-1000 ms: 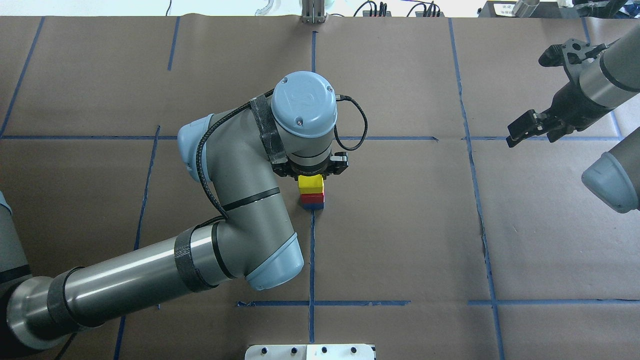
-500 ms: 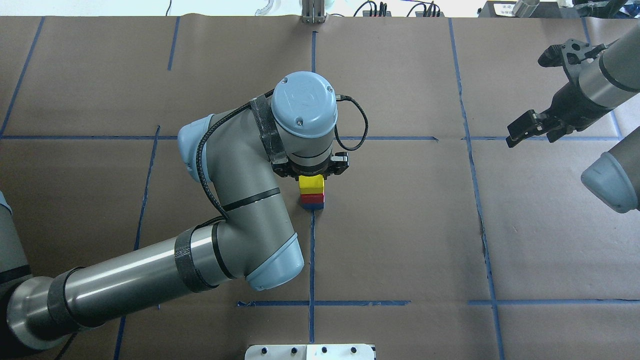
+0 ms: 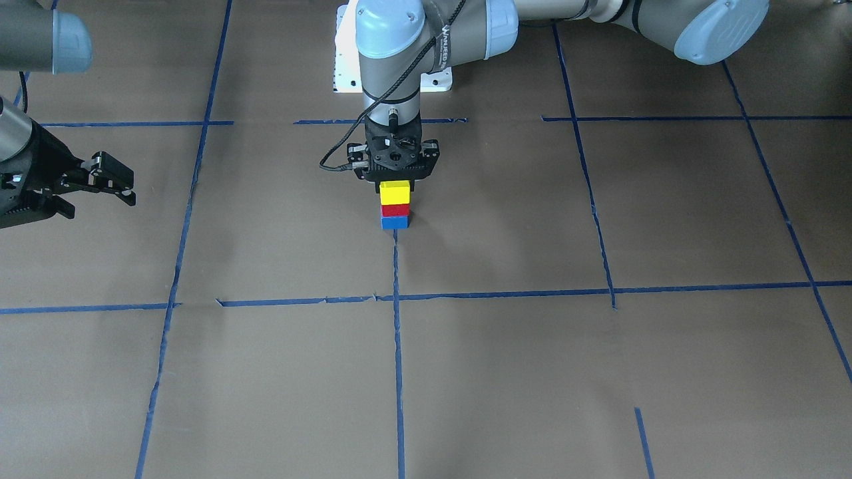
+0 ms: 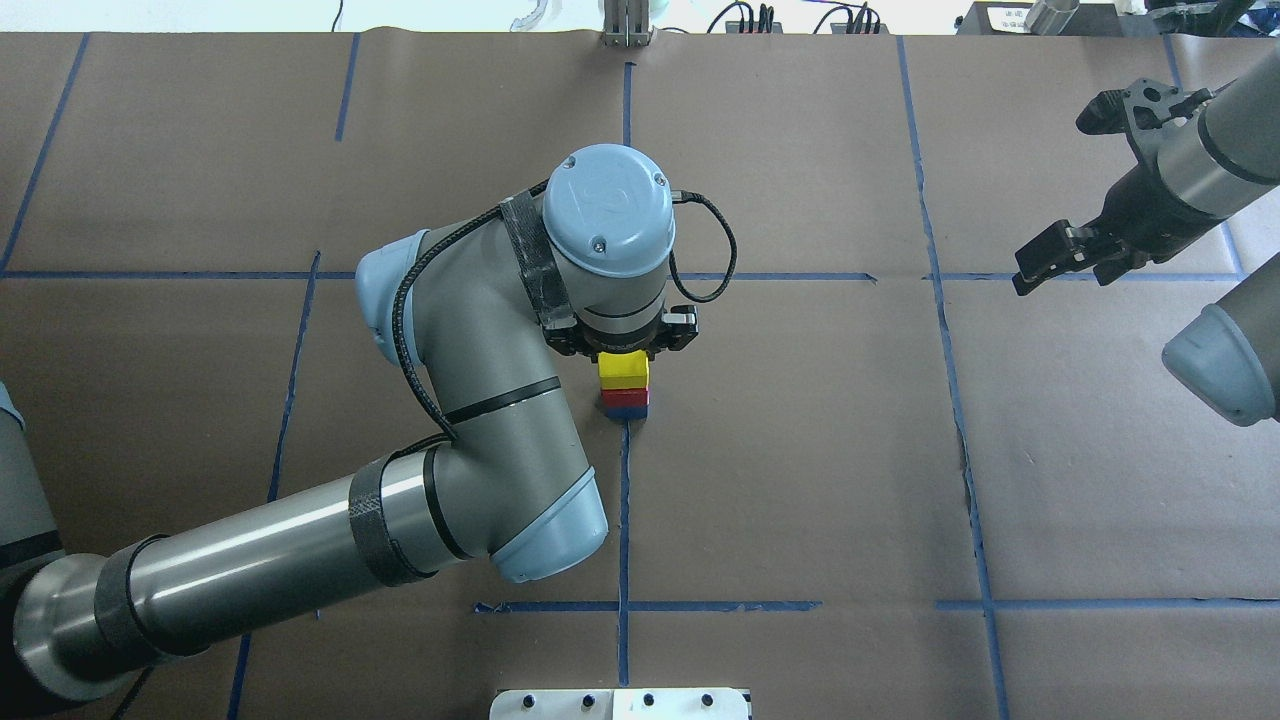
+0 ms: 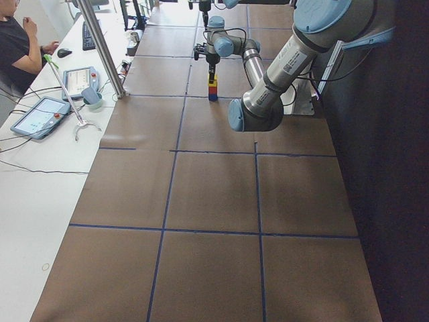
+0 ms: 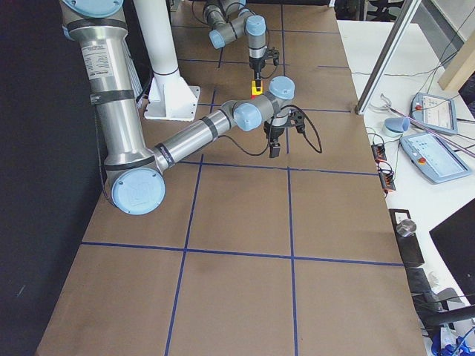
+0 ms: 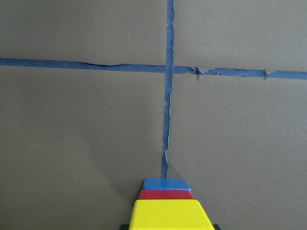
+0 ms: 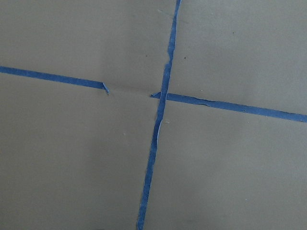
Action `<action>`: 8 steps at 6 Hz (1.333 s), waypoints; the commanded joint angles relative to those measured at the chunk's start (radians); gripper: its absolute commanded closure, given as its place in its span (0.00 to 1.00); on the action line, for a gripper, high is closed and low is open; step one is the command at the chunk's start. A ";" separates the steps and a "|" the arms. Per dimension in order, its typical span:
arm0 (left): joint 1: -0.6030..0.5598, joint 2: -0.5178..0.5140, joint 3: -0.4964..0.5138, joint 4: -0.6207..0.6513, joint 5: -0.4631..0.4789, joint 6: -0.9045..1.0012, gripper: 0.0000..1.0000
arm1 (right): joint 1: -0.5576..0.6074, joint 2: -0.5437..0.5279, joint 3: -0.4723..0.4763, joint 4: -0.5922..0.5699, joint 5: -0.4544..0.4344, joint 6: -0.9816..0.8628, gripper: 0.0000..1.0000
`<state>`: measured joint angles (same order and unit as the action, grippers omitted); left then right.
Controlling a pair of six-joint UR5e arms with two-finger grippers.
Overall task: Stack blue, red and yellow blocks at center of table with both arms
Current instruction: 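Lower the yellow cube onto the red cube and open the left gripper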
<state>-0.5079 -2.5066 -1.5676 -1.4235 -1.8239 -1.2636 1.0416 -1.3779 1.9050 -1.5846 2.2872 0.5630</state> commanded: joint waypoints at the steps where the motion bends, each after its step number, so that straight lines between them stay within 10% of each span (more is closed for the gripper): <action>1: 0.000 0.000 0.000 0.000 0.000 0.000 0.91 | -0.002 0.000 -0.001 0.000 0.000 0.000 0.00; 4: 0.000 0.000 0.000 0.000 0.000 -0.003 0.89 | 0.000 0.000 -0.001 0.000 -0.002 -0.002 0.00; 5: 0.000 -0.001 0.000 -0.003 0.000 -0.003 0.64 | 0.000 0.000 -0.001 0.000 0.000 -0.002 0.00; 6: 0.002 -0.001 -0.002 -0.003 0.000 -0.003 0.07 | 0.000 0.000 -0.001 0.000 0.000 -0.002 0.00; 8: -0.001 -0.001 -0.015 -0.002 0.000 -0.008 0.00 | 0.000 0.000 0.000 0.000 0.000 0.000 0.00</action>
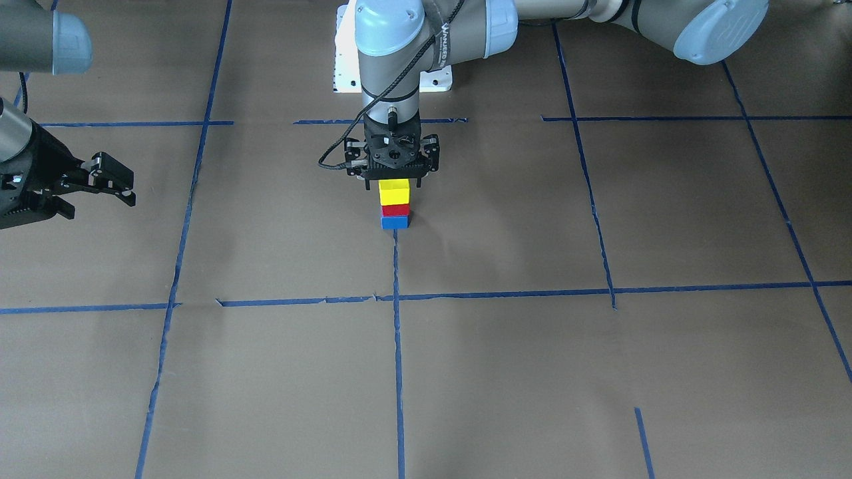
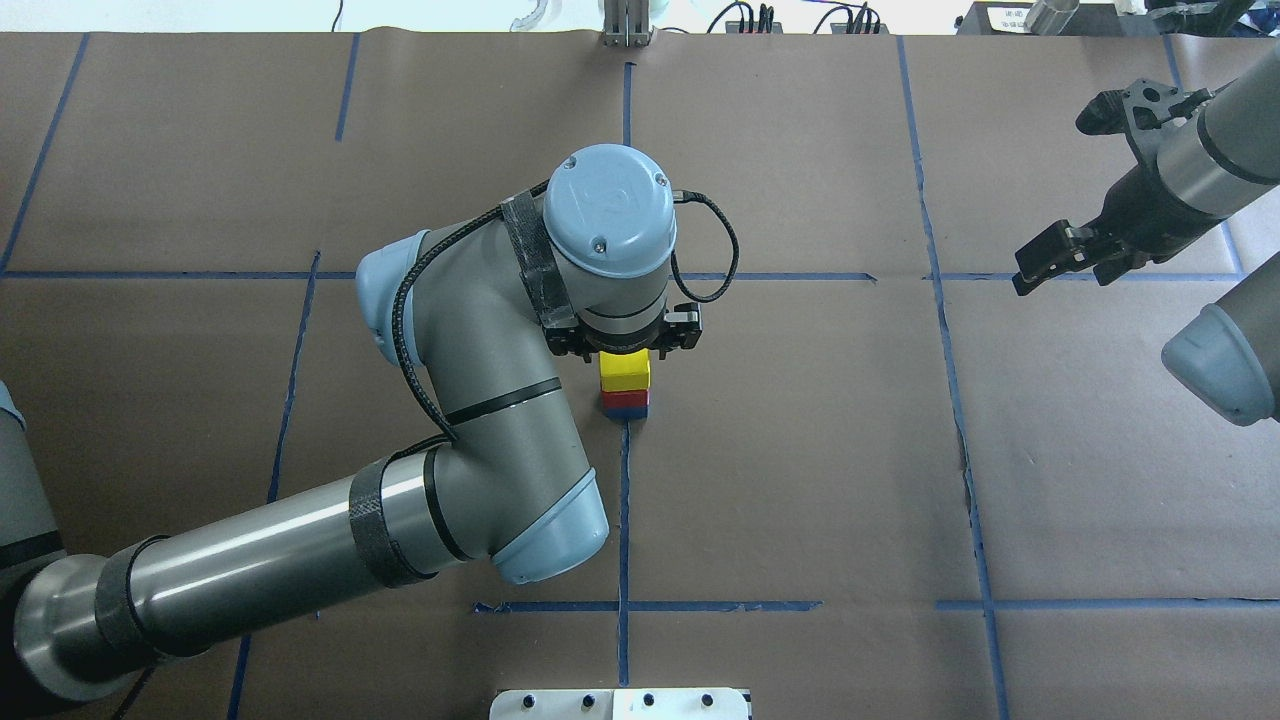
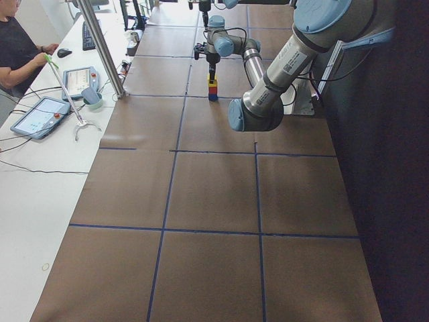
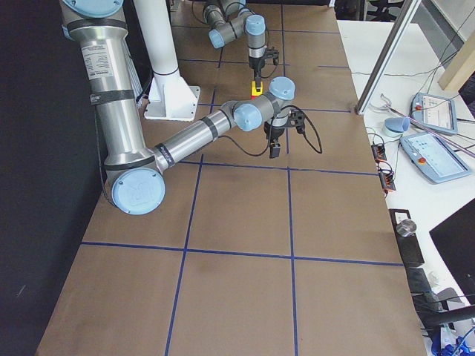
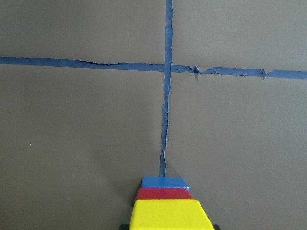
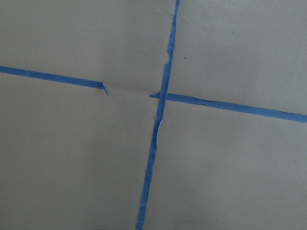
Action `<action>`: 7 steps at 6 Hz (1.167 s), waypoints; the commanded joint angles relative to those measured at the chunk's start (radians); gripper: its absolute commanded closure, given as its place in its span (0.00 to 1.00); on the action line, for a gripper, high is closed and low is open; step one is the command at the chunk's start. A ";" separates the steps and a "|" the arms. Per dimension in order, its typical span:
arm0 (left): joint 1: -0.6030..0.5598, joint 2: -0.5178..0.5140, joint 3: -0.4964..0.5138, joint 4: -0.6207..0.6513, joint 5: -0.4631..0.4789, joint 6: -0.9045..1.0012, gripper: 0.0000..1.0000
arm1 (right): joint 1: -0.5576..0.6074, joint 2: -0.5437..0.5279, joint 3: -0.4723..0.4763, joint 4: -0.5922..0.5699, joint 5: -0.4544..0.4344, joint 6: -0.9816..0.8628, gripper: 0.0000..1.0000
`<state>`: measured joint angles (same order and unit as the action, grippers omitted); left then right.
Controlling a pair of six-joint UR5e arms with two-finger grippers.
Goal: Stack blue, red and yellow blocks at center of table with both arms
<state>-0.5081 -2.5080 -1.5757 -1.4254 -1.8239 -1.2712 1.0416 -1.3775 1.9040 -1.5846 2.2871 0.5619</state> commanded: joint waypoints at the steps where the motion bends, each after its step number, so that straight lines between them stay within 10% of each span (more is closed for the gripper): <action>1: -0.019 0.001 -0.059 0.011 -0.008 0.004 0.00 | 0.000 0.000 0.001 0.000 0.000 0.001 0.00; 5: -0.255 0.446 -0.496 0.017 -0.190 0.415 0.00 | 0.151 -0.033 0.000 -0.018 0.052 -0.159 0.00; 7: -0.497 0.655 -0.511 0.011 -0.363 0.784 0.00 | 0.274 -0.104 -0.020 -0.044 0.087 -0.361 0.00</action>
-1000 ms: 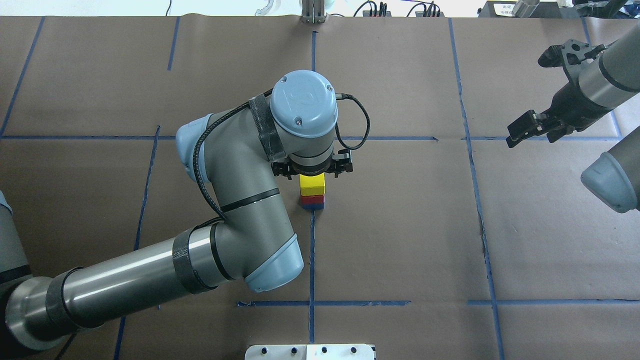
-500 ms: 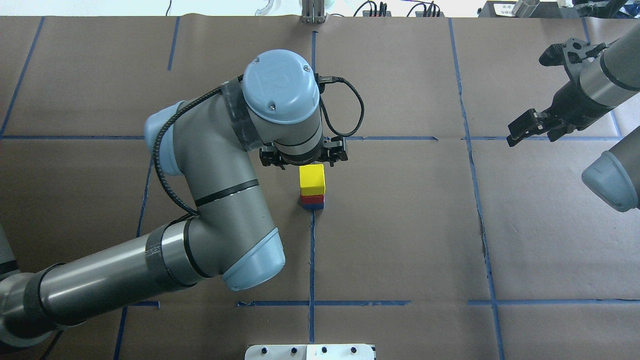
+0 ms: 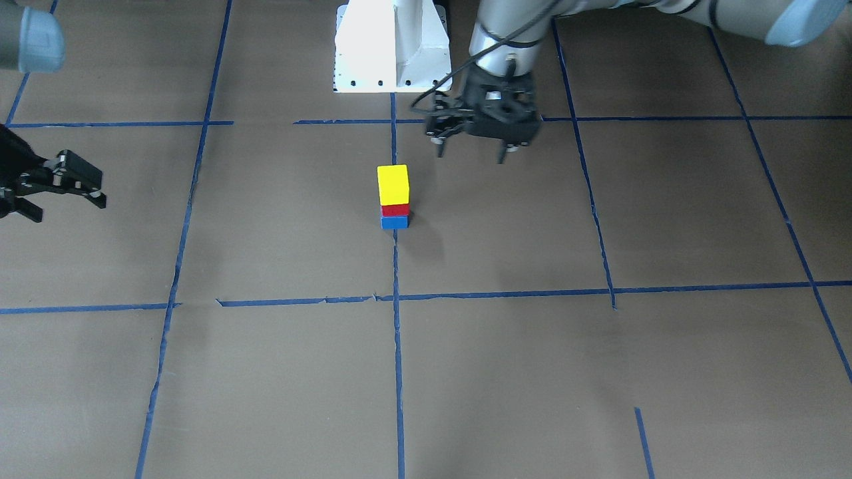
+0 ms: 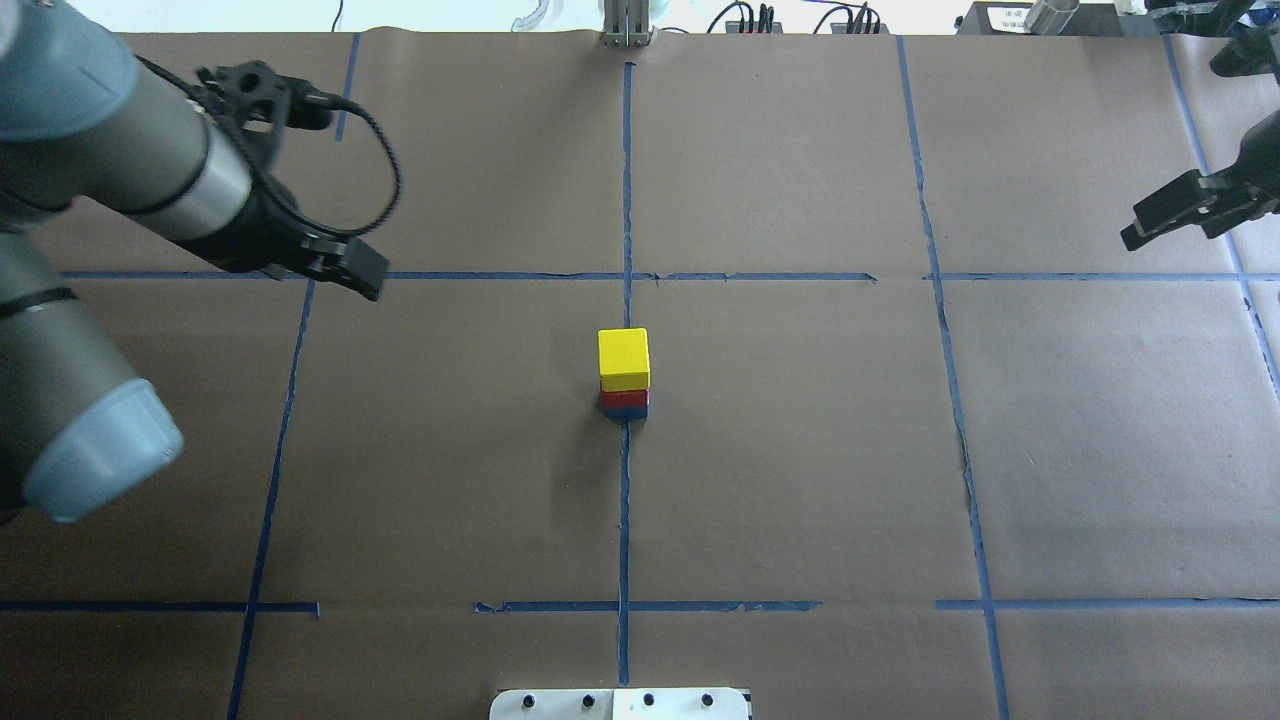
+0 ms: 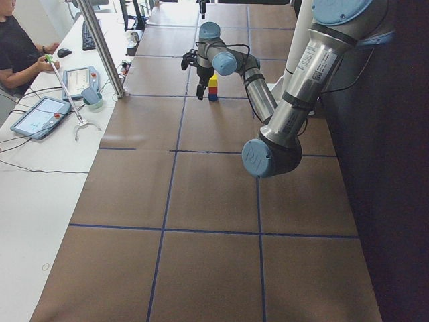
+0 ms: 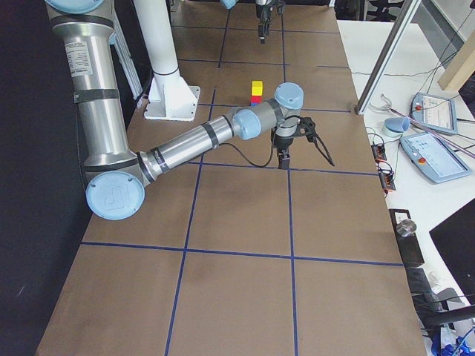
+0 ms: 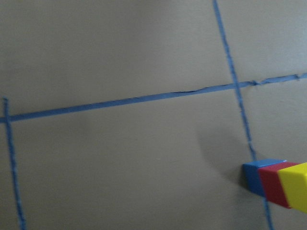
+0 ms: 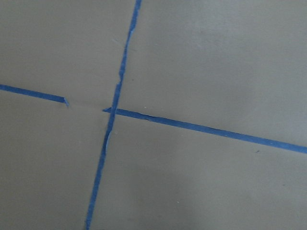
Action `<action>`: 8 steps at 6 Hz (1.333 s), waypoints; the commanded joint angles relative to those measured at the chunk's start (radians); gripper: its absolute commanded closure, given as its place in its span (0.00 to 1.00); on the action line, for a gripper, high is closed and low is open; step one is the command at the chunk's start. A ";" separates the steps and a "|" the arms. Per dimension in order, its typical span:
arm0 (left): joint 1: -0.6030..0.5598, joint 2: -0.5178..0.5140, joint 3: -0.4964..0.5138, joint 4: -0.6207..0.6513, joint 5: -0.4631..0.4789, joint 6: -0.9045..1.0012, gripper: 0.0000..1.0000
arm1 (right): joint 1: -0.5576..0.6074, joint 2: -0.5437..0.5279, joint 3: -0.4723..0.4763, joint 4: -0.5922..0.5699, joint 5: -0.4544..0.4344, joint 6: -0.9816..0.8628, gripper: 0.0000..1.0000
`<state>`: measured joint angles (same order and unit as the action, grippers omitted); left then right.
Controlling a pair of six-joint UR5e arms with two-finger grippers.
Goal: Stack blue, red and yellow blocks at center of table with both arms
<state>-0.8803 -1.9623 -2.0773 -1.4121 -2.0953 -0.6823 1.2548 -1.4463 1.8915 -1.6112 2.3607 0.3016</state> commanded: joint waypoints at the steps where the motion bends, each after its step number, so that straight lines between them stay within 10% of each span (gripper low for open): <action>1: -0.279 0.219 0.003 -0.002 -0.201 0.415 0.00 | 0.113 -0.043 -0.009 -0.123 0.012 -0.239 0.01; 4: -0.634 0.376 0.303 -0.001 -0.328 0.899 0.00 | 0.227 -0.133 -0.046 -0.190 0.006 -0.435 0.00; 8: -0.681 0.413 0.365 0.013 -0.328 0.893 0.00 | 0.279 -0.256 -0.031 -0.156 -0.001 -0.488 0.00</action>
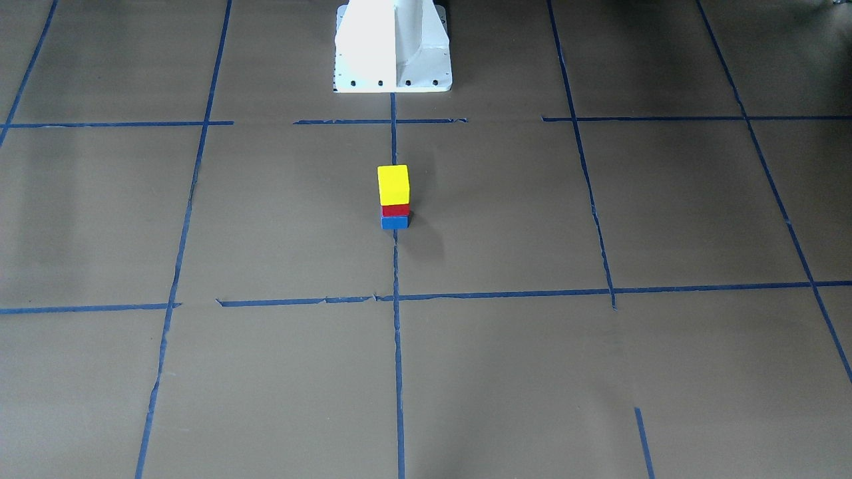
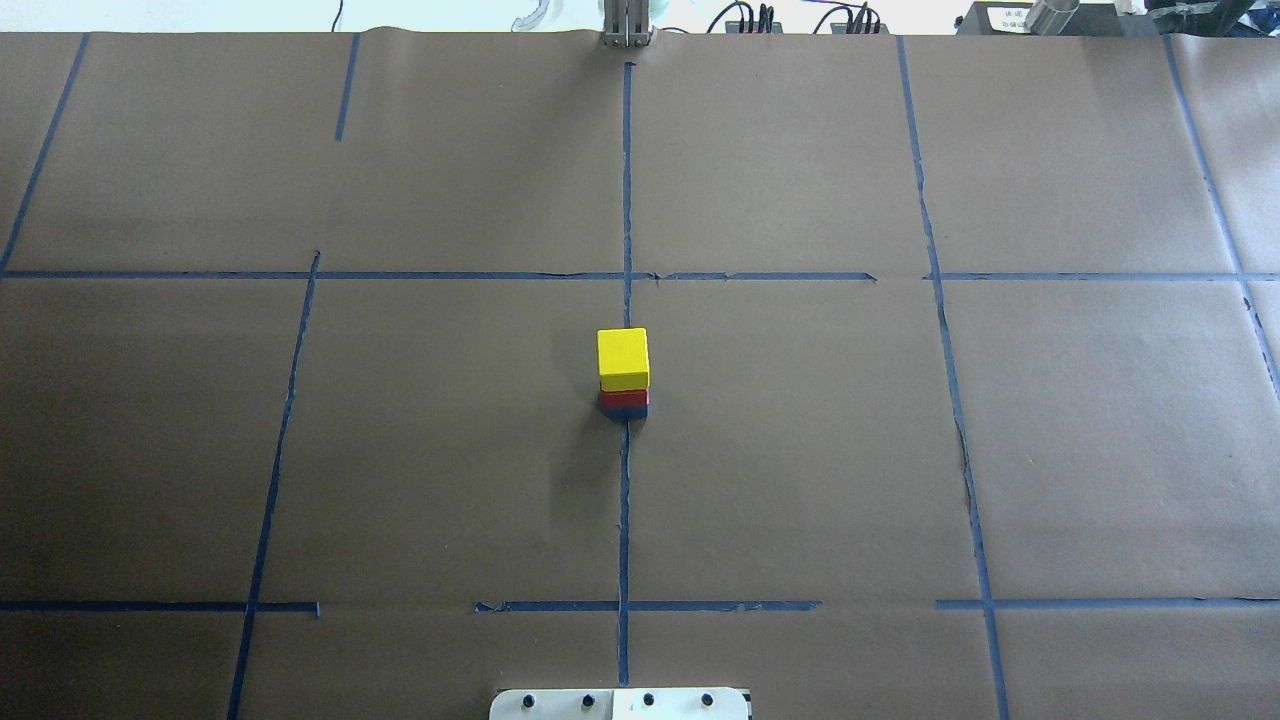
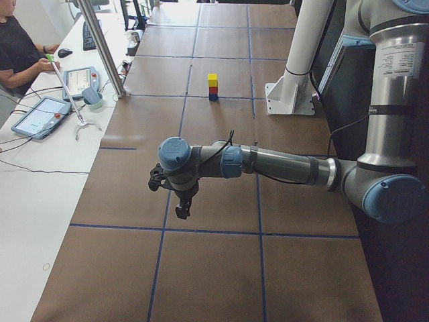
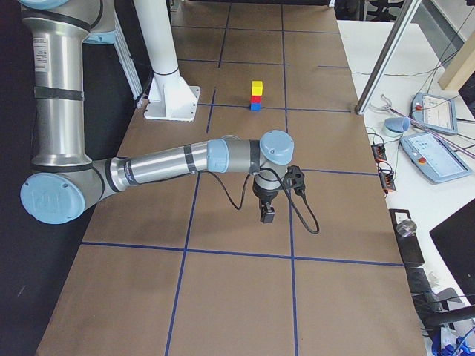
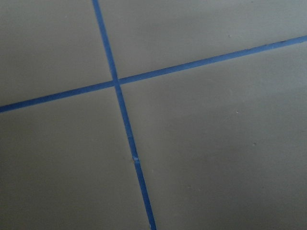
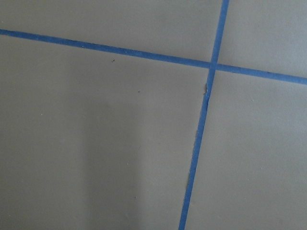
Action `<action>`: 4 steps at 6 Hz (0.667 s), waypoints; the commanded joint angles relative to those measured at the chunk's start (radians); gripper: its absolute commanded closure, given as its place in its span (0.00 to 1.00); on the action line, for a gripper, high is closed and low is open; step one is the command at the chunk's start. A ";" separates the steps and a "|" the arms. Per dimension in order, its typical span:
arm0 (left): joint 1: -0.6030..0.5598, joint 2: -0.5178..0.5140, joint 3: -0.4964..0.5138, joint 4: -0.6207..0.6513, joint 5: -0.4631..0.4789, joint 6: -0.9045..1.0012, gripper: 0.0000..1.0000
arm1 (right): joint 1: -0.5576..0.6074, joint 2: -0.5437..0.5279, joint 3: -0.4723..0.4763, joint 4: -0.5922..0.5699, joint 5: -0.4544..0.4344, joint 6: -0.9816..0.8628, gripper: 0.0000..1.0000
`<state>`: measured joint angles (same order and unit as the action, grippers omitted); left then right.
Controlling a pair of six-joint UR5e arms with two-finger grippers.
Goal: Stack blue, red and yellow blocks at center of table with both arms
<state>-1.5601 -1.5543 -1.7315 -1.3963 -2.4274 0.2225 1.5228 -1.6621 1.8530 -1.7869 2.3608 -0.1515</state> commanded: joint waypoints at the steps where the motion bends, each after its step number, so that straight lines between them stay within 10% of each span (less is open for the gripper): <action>1: -0.011 0.006 0.007 -0.001 0.043 -0.006 0.00 | 0.011 -0.083 0.008 0.065 -0.003 -0.058 0.00; 4: -0.008 -0.001 0.065 -0.013 0.042 -0.015 0.00 | 0.023 -0.094 0.014 0.070 -0.005 -0.048 0.00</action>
<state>-1.5678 -1.5523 -1.6790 -1.4064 -2.3857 0.2093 1.5412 -1.7546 1.8651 -1.7177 2.3591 -0.1996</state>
